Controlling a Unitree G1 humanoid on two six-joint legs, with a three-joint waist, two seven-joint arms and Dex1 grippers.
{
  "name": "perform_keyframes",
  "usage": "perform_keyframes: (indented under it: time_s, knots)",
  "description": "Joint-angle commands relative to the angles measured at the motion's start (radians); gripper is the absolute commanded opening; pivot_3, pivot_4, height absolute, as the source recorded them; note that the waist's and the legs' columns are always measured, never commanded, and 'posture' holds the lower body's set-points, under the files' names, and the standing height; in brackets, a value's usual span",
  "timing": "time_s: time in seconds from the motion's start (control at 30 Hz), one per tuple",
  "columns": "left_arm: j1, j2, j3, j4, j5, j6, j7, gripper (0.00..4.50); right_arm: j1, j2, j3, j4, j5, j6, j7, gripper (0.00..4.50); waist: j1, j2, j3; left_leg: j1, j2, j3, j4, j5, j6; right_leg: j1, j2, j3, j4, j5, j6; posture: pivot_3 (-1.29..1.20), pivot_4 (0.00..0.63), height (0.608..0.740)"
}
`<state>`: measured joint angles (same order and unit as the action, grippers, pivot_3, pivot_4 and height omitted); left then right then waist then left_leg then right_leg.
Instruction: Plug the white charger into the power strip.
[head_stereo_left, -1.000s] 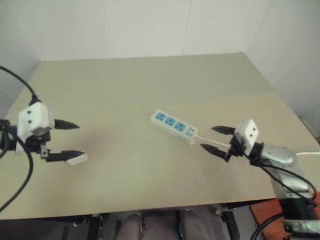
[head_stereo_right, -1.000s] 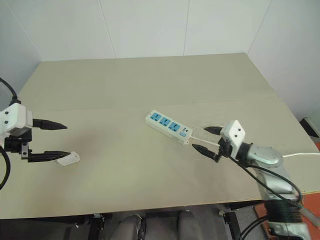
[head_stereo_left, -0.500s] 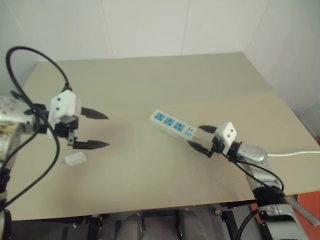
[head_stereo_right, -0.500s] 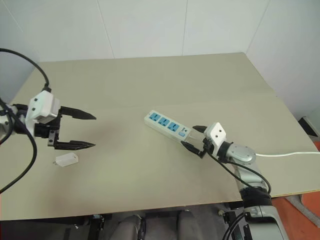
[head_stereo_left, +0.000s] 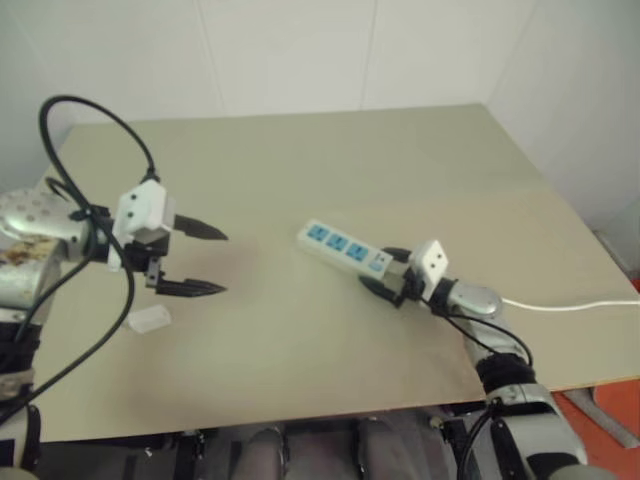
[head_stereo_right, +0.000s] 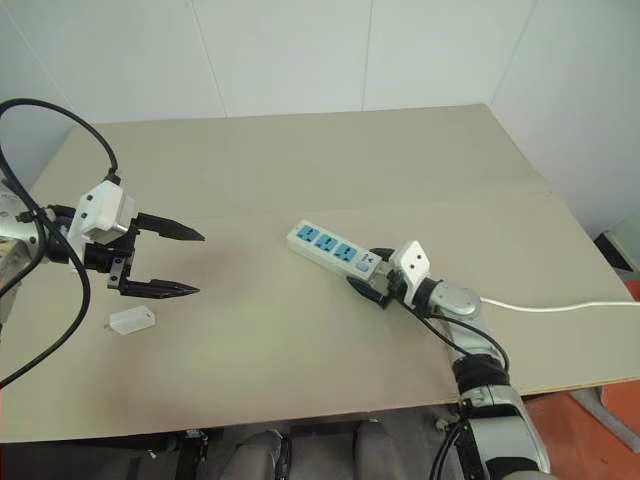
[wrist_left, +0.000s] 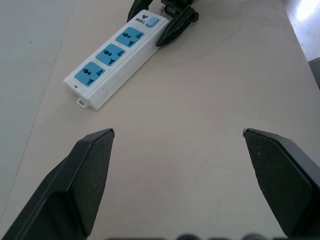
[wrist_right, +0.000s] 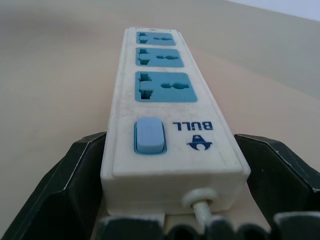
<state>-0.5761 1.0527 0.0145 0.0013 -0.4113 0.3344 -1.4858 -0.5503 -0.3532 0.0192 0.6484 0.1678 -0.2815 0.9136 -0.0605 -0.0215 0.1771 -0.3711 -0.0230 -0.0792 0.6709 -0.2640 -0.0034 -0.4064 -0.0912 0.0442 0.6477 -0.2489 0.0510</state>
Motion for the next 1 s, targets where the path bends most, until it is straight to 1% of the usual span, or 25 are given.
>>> perform_keyframes:
  time_s: [0.03,0.23,0.3,0.37,0.4,0.6,0.7,0.77,0.87,0.93,1.0]
  knots:
    - [0.005,0.014,0.030,-0.010,-0.004,-0.011,-0.001,4.50,-0.020,0.019,-0.007,0.039,0.017,-0.036,0.032,4.48,-0.007,0.000,0.000,0.000,0.000,0.000,0.000,0.000,0.000,0.000,0.000,0.000,0.000,0.000,0.000,0.00,0.150,0.740]
    - [0.020,0.027,0.046,-0.017,-0.008,-0.008,0.002,4.50,-0.025,0.036,0.003,0.095,0.018,-0.055,0.093,4.48,-0.012,0.000,0.000,0.001,0.001,0.000,0.000,0.000,0.000,0.000,0.001,0.000,0.000,0.000,0.000,0.00,0.150,0.740]
    - [0.024,0.031,0.051,-0.017,-0.008,-0.008,0.004,4.50,-0.028,0.036,0.013,0.110,0.001,-0.072,0.105,4.10,-0.012,0.000,0.000,0.001,0.001,0.000,0.000,0.000,0.000,0.000,0.001,0.000,0.000,0.000,0.000,0.00,0.150,0.740]
    - [0.027,0.035,0.054,-0.019,-0.009,-0.007,0.004,4.50,-0.035,0.035,0.022,0.124,-0.011,-0.085,0.119,3.58,-0.012,0.000,0.000,0.001,0.001,0.000,0.000,0.000,0.000,0.000,0.001,0.000,0.000,0.000,0.000,0.00,0.150,0.740]
    - [0.028,0.037,0.056,-0.020,-0.008,-0.006,0.005,4.50,-0.039,0.036,0.023,0.130,-0.012,-0.088,0.124,3.40,-0.013,0.000,0.000,0.002,0.001,0.000,0.000,0.000,0.000,0.000,0.001,0.000,0.000,0.000,0.000,0.00,0.150,0.740]
    - [0.027,0.041,0.061,-0.026,-0.009,0.000,0.011,4.50,-0.068,0.039,0.028,0.172,-0.029,-0.127,0.128,3.40,-0.015,0.000,0.000,0.002,0.001,0.000,0.000,0.000,0.000,0.000,0.001,0.000,0.001,0.000,0.000,0.00,0.150,0.740]
    - [0.033,0.046,0.070,-0.032,-0.015,0.007,0.014,4.50,-0.074,0.033,0.029,0.137,-0.015,-0.130,0.154,3.40,-0.016,0.000,0.000,0.002,0.001,0.000,0.000,0.000,0.000,0.000,0.002,0.001,0.001,0.000,0.000,0.00,0.150,0.740]
    - [0.040,0.053,0.080,-0.033,-0.019,0.010,0.012,4.50,-0.064,0.024,0.035,0.080,0.008,-0.111,0.198,3.40,-0.016,0.000,0.000,0.002,0.002,0.000,0.000,0.000,0.000,0.000,0.002,0.001,0.001,0.000,0.000,0.00,0.150,0.740]
    - [0.060,0.079,0.109,-0.031,-0.026,0.016,0.005,4.50,-0.016,-0.004,0.058,-0.066,0.058,-0.054,0.293,3.40,-0.015,0.000,0.000,0.001,0.002,0.000,0.000,0.000,0.000,-0.001,0.002,0.001,0.001,0.000,0.000,0.00,0.150,0.740]
    - [0.076,0.111,0.132,-0.023,-0.029,0.012,-0.012,4.50,0.029,-0.033,0.078,-0.170,0.092,-0.006,0.366,3.40,-0.010,0.000,0.000,0.001,0.002,0.000,0.000,0.000,0.000,-0.001,0.002,0.000,0.001,0.000,0.000,0.00,0.150,0.740]
    - [0.081,0.139,0.150,-0.004,-0.028,0.004,-0.024,4.50,0.060,-0.053,0.094,-0.236,0.106,0.015,0.405,3.40,-0.008,0.000,0.000,-0.001,0.002,0.000,-0.001,0.000,0.000,-0.002,0.001,0.000,0.002,0.000,0.000,0.00,0.150,0.740]
